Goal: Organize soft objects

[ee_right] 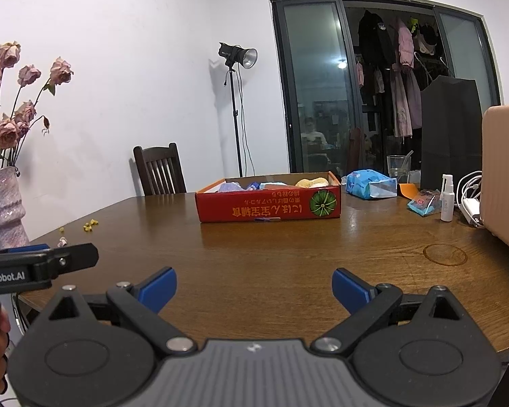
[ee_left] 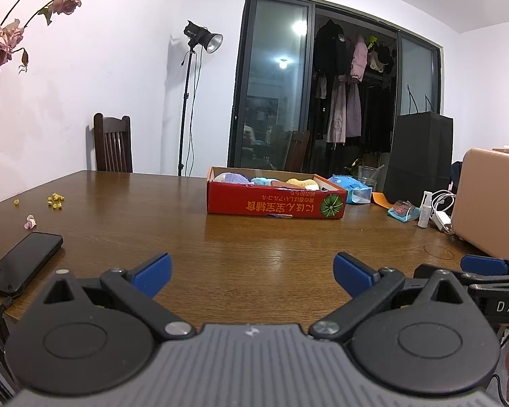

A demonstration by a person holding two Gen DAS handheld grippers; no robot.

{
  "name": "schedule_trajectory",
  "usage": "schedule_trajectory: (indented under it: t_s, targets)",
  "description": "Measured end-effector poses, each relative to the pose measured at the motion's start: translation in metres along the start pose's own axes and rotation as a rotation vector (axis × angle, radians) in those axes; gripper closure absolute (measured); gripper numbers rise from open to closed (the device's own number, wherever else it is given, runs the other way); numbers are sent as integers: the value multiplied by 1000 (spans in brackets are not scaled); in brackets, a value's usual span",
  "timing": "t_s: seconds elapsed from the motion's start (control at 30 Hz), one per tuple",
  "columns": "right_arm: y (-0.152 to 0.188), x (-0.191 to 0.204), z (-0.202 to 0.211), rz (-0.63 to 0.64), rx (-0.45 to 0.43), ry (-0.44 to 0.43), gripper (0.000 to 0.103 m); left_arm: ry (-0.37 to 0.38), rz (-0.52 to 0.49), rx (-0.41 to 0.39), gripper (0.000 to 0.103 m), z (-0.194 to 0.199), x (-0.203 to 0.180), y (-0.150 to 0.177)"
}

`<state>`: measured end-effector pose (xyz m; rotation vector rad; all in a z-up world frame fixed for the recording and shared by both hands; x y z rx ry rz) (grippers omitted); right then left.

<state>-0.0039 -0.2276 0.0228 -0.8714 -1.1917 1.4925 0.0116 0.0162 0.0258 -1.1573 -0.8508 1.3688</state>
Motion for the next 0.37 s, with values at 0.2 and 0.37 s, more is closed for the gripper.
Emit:
schedule_trajectory:
  t_s: [0.2,0.37]
  targets:
    - [0,0,0,-1,-6,-3,4,7,-9,3,0,0,-1,0]
    - [1,0,0,-1,-9,-8,4,7,-3,8,0,-1,1,0]
Point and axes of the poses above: each gripper's, at about its wrist camera, not at the fingertips, and z roughly against the way its jaws point, x to its left, y to its underside, the point moved 2 cm from there along -z, roughly the way its jaws point, and after that the axes turned 5 degrees about z, right-handed, at the moved point
